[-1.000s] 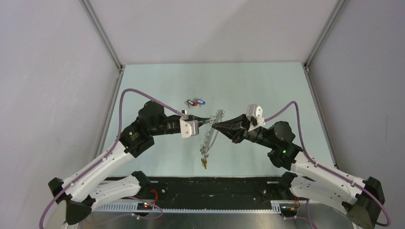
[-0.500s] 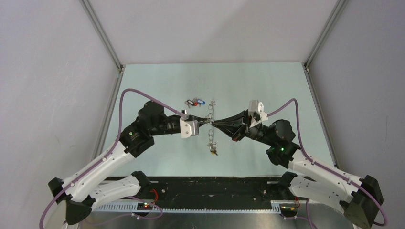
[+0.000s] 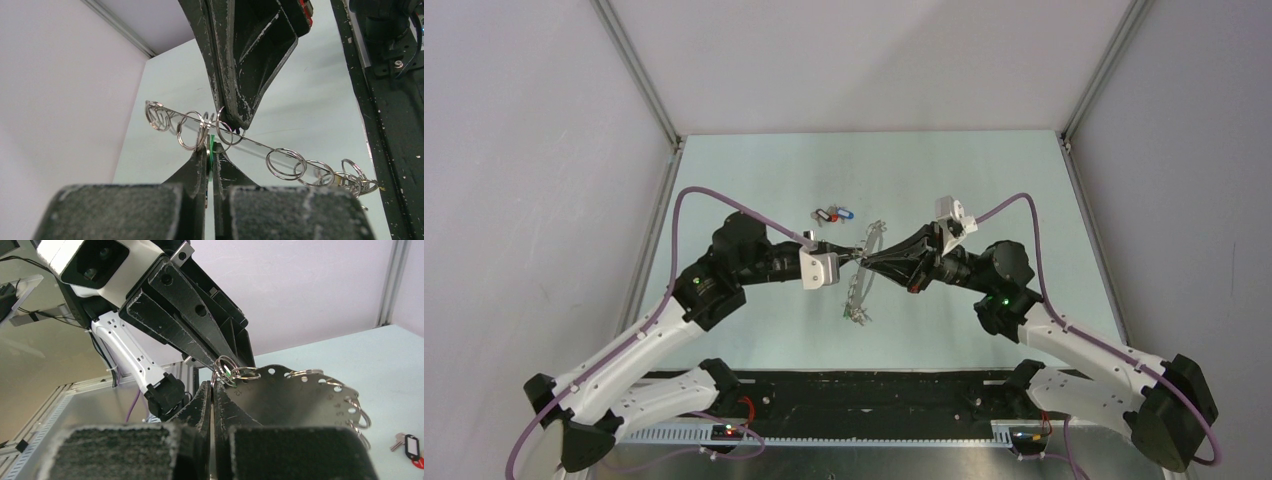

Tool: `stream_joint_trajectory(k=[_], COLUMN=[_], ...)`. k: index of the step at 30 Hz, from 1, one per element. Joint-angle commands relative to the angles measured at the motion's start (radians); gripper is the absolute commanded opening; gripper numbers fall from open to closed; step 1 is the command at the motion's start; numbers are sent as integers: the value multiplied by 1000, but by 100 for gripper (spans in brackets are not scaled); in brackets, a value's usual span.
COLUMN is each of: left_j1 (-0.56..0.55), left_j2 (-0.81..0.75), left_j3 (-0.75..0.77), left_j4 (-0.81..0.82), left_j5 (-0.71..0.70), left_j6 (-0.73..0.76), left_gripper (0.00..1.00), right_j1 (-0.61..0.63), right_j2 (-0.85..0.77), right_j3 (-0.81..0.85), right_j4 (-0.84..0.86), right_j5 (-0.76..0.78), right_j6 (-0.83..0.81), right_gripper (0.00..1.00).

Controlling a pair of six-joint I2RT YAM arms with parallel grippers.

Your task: Remove the keys from the keyring

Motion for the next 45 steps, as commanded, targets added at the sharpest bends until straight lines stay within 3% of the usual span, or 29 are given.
stream_joint_trajectory(k=[1, 26, 45], left_j1=[-1, 2, 18], left_j2=[-21, -17, -38], left_j3=[18, 27, 36], left_j4=[44, 43, 50], left_j5=[-6, 25, 88], left_j6=[-1, -21, -31], left_gripper=[0, 0, 0], right_j1=[0, 7, -8], right_j2=[20, 164, 109], right_j3=[49, 62, 84], right_j4=[42, 166, -47], right_j5=[-69, -197, -188], right_j6=[89, 246, 188], right_gripper=[0, 0, 0])
